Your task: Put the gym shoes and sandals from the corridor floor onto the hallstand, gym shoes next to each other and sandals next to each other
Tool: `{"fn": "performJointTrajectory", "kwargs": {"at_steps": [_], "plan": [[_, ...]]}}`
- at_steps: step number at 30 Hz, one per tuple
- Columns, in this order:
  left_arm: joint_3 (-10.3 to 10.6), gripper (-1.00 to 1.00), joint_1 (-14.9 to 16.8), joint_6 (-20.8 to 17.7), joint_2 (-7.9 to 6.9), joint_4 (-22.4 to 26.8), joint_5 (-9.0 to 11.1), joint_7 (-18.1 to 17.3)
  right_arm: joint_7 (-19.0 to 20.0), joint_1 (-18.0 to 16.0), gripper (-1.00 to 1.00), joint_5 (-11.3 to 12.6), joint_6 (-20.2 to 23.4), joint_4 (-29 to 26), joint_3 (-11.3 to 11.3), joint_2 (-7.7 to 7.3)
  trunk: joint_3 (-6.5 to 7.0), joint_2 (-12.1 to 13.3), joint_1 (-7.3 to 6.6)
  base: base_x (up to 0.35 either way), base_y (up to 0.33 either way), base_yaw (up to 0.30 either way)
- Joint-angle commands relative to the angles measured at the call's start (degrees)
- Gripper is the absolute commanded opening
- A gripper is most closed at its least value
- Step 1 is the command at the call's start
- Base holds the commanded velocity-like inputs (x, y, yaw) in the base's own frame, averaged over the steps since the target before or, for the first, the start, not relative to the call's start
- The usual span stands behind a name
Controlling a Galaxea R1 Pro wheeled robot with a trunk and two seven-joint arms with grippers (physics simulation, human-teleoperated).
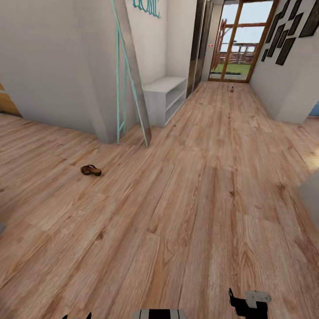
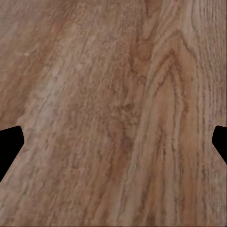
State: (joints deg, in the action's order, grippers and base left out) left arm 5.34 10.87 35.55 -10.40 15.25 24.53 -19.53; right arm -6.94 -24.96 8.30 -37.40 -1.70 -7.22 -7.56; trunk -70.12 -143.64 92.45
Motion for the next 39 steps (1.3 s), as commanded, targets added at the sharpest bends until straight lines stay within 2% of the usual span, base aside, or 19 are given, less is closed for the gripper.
{"fn": "performJointTrajectory", "kwargs": {"at_steps": [1,21,30,39], "plan": [[0.5,1.00,0.0,0.2,-0.05,0.0,0.6,-0.2,-0.1,0.0,1.00,0.5,-0.1,0.0,-0.5,0.01,-0.04,0.0,0.02,0.339,-0.116,-0.270],[0.5,1.00,0.0,0.2,-0.05,0.0,0.6,-0.2,-0.1,0.0,1.00,0.5,-0.1,0.1,-0.5,0.05,-0.04,0.0,0.02,0.339,-0.048,-0.275],[0.4,1.00,0.0,0.2,-0.05,0.0,0.7,-0.2,-0.1,0.0,1.00,0.3,-0.1,0.2,-0.5,1.12,-0.04,0.0,0.02,0.339,0.000,-0.273],[0.4,1.00,0.0,0.2,0.01,0.0,0.7,-0.1,-0.1,0.0,1.00,0.2,-0.1,0.2,-0.5,1.45,-0.04,0.0,0.02,0.339,0.000,-0.199]]}}
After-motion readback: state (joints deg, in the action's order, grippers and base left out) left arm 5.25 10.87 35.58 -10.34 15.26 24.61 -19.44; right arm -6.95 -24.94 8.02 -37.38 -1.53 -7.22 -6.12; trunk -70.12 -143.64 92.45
